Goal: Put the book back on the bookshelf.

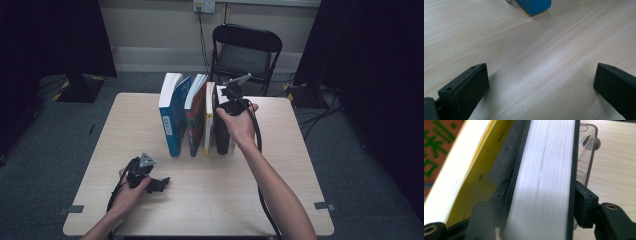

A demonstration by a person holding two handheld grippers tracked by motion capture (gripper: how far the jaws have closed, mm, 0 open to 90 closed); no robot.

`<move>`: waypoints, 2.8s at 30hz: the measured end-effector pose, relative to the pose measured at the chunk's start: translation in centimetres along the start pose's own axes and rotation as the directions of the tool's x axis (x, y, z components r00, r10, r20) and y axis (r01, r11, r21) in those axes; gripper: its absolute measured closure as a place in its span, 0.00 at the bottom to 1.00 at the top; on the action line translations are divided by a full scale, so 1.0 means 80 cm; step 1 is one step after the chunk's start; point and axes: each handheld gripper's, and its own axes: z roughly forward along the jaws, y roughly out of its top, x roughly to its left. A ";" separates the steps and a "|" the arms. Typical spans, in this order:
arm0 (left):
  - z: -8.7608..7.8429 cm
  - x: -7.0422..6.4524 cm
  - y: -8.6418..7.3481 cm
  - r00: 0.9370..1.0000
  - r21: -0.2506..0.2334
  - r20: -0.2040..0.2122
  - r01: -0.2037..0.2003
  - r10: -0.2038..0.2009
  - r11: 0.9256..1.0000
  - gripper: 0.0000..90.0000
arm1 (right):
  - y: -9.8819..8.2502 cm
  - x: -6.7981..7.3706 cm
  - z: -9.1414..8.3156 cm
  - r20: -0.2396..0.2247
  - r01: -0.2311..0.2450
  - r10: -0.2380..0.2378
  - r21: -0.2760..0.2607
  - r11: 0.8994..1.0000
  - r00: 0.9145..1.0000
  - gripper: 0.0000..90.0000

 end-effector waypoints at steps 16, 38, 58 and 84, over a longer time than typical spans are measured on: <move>0.000 0.000 0.000 1.000 0.002 0.000 -0.005 0.005 1.000 0.00 | -0.059 -0.018 0.000 -0.089 0.063 -0.087 -0.243 0.968 0.992 0.46; 0.000 0.000 0.000 1.000 0.002 0.000 -0.005 0.005 1.000 0.00 | -0.075 -0.015 0.018 -0.091 -0.041 0.014 -0.303 0.952 0.996 0.50; 0.000 0.000 0.000 1.000 0.003 0.000 -0.004 0.004 1.000 0.00 | -0.080 -0.005 0.020 -0.080 0.011 -0.041 -0.337 0.942 0.996 0.47; 0.001 0.005 0.002 1.000 0.003 0.000 -0.005 0.005 1.000 0.00 | -0.096 -0.023 0.023 -0.090 0.108 -0.151 -0.367 0.924 0.985 0.31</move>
